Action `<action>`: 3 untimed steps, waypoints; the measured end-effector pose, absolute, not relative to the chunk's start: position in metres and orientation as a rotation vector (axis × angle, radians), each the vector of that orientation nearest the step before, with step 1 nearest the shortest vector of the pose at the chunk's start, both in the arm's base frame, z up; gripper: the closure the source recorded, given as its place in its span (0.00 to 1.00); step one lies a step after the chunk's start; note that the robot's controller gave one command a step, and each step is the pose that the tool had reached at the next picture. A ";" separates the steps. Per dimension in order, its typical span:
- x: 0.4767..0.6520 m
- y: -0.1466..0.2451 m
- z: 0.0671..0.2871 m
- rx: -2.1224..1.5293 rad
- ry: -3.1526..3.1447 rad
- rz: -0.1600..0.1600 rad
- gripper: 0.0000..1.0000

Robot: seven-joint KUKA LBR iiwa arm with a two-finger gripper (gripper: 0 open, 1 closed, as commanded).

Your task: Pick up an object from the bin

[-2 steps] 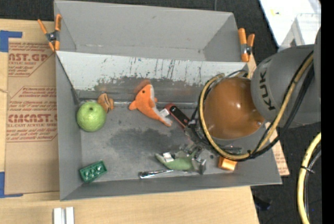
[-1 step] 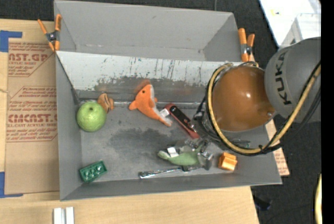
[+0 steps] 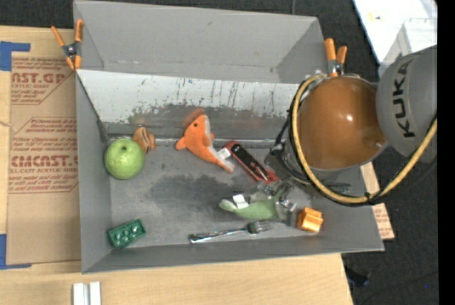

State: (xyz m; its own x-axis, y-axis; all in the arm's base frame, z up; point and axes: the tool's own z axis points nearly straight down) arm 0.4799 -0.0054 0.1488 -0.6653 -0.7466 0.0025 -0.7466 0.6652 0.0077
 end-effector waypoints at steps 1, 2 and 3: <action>0.481 -0.005 0.176 1.281 -2.866 -0.008 1.00; 0.481 -0.004 0.188 1.281 -2.868 -0.008 1.00; 0.481 -0.004 0.203 1.281 -2.868 -0.008 1.00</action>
Offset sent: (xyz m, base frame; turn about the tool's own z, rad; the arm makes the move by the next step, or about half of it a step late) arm 0.0011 0.0004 0.0448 0.0014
